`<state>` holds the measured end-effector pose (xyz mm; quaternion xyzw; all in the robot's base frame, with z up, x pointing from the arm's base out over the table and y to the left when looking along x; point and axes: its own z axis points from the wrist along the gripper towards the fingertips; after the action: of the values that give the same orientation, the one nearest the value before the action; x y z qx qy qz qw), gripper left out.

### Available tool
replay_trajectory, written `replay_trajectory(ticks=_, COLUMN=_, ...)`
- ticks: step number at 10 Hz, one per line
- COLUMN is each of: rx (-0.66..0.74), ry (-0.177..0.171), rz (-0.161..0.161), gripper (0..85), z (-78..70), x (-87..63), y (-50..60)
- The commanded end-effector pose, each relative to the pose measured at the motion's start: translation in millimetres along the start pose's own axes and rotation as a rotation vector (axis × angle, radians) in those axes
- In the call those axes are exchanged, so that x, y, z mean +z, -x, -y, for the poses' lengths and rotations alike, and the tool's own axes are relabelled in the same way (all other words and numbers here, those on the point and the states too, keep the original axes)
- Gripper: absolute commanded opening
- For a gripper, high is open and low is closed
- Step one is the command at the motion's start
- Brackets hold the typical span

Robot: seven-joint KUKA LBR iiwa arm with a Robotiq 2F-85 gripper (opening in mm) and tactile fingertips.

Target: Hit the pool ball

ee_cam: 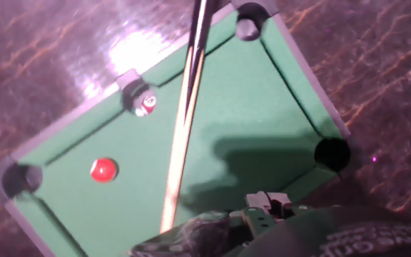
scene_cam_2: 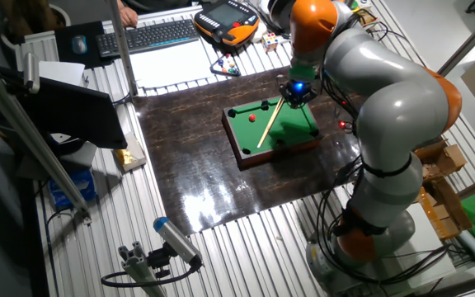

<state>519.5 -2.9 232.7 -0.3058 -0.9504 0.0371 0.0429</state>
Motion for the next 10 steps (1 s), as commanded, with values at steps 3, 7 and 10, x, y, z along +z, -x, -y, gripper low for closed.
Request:
replay_trajectory(ticks=3, rx=-0.006, ry=0.014, rz=0.007, gripper=26.3, z=-12.4, x=15.1, y=14.5)
replay_trajectory(ticks=7, rx=-0.024, ry=0.025, rz=0.028, gripper=60.3, z=-24.2, x=39.2, y=31.2)
replay_trajectory(ticks=10, rx=-0.012, ry=0.057, rz=0.03, gripper=59.3, z=-38.2, x=61.2, y=39.5)
